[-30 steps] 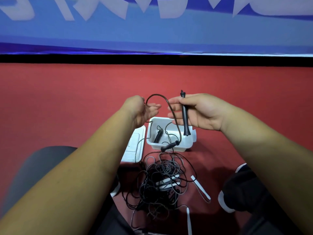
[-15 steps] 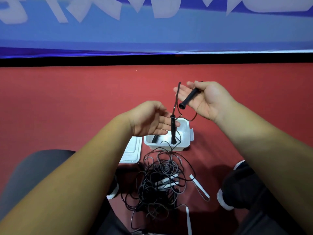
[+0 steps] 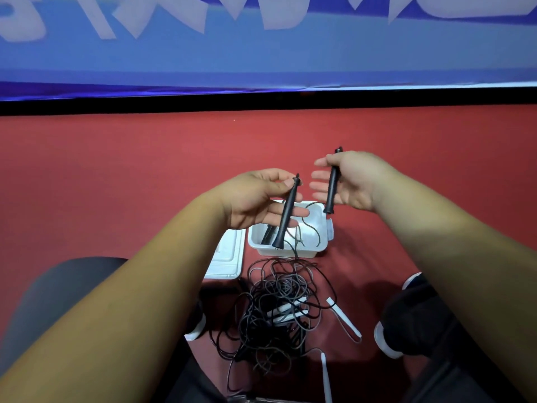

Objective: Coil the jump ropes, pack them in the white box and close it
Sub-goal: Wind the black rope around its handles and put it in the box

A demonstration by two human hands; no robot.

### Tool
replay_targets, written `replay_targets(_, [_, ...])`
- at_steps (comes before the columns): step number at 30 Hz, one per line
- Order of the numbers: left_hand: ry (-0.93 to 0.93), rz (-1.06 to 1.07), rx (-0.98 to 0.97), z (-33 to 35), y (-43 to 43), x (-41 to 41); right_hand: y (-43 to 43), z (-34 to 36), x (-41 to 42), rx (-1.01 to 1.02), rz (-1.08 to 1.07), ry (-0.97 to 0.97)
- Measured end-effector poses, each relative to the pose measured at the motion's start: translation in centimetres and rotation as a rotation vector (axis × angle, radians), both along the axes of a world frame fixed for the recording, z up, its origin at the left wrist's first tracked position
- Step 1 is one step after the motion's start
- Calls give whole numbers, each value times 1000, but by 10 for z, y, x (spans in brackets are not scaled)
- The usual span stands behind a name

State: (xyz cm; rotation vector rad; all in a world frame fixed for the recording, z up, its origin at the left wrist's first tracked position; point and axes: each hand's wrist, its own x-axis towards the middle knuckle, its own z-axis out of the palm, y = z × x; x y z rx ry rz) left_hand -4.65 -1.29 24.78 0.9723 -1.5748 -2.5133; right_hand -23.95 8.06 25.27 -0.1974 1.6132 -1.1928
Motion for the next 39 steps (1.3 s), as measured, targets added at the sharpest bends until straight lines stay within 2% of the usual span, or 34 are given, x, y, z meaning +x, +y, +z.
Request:
replay_targets(4, [-63,89,-106,-6,-6,-1,7,0,14,136,234,95])
replay_targets(8, [-156,154,-242,-12,-10,-2,8,-5,28,114,359,189])
replay_targets(12, [-209,186,-304,-20,-10,-4,7,-13,36,-5,432,221])
replay_targets(17, [-252,238,-282,-14,-10,-3,8,-17,41,-112,465,213])
replay_targets(22, [-258,225,-318,-10,-13,1,10,-14,46,-135,442,120])
replay_targets(25, [-289,189,-490,-1,-18,7,12,-12,45,-109,467,124])
replay_targets(28, [-227,199,-683,0,-22,8,13,-9,43,-93,493,107])
replay_targets(32, [-149,1,-931,-6,-23,5,16,-5,43,-88,543,78])
replay_targets(39, [-117,22,-1010,-12,-17,0,17,-3,45,-70,572,12])
